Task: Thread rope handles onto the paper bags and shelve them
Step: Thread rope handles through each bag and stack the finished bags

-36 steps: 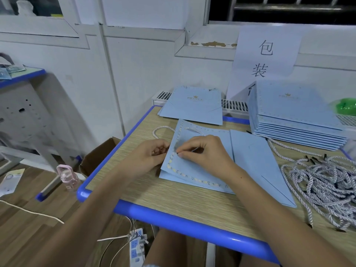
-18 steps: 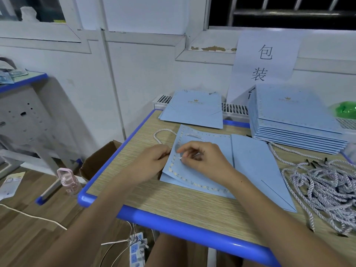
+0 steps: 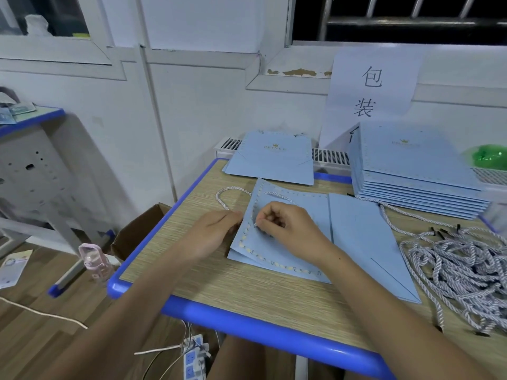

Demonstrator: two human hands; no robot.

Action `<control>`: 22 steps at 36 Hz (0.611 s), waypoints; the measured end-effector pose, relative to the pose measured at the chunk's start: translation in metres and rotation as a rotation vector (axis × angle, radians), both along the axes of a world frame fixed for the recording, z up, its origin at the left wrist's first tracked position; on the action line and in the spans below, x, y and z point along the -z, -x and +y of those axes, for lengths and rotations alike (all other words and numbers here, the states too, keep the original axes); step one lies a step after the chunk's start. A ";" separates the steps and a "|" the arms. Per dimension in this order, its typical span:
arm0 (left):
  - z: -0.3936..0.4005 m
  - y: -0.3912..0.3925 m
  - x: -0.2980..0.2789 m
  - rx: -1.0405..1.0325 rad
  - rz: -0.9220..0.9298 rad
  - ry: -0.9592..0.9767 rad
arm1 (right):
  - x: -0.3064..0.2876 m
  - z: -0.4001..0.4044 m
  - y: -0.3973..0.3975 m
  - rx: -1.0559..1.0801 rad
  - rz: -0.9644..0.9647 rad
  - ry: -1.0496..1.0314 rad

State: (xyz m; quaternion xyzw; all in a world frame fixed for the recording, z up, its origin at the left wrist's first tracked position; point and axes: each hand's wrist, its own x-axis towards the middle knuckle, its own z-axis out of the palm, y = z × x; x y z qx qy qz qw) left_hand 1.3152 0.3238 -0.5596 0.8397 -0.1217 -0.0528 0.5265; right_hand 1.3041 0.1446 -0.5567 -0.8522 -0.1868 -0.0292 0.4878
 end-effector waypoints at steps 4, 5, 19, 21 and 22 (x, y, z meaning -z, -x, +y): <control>0.000 0.003 0.000 0.066 -0.151 -0.174 | -0.004 -0.002 0.000 -0.042 0.107 -0.165; 0.000 0.002 0.002 0.072 -0.202 -0.242 | -0.005 -0.002 0.000 -0.052 0.125 -0.210; -0.003 -0.001 0.004 0.227 -0.281 -0.329 | -0.037 -0.009 0.010 -0.106 -0.104 -0.423; -0.012 -0.004 0.000 0.234 -0.268 -0.388 | -0.035 -0.007 0.010 -0.072 -0.237 -0.253; -0.017 -0.006 -0.003 0.229 -0.257 -0.397 | -0.032 -0.006 0.009 -0.043 -0.314 -0.136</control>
